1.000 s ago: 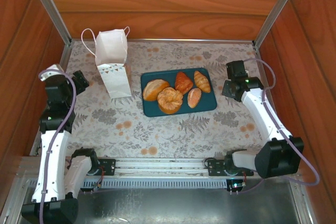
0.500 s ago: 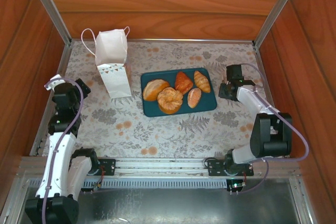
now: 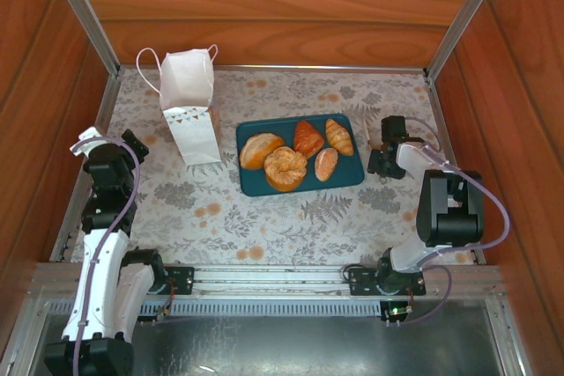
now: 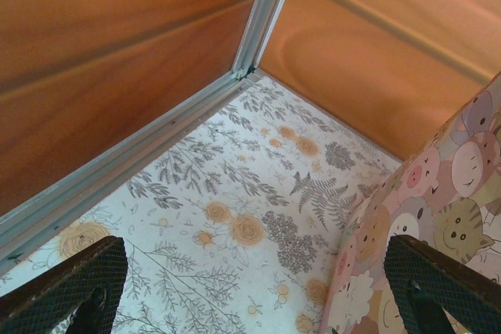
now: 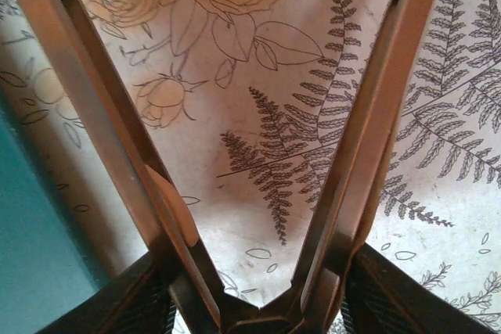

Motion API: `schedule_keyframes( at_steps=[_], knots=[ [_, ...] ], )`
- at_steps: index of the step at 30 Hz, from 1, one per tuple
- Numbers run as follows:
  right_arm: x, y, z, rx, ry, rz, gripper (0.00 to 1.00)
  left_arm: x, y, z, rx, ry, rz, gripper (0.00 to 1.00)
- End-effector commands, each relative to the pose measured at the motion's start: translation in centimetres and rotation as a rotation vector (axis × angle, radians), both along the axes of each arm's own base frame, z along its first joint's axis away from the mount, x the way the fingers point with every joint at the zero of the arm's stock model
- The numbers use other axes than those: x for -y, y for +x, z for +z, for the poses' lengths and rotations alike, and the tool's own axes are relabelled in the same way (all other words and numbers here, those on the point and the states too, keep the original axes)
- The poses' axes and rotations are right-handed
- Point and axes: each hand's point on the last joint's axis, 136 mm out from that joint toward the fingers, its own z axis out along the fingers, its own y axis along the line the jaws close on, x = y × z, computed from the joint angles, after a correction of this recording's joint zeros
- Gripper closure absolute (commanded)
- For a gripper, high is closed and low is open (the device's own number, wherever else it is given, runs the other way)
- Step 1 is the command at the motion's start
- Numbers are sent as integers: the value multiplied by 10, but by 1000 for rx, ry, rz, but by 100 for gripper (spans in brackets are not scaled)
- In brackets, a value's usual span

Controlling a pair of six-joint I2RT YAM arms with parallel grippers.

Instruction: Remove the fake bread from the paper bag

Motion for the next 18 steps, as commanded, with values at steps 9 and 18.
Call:
schedule_keyframes(
  at_steps=[9, 18],
  knots=[
    [14, -13, -8, -33, -36, -62, 34, -4, 1, 8, 28, 1, 21, 10],
    [23, -16, 58, 155, -61, -121, 0, -5, -1, -1, -7, 22, 15, 10]
  ],
)
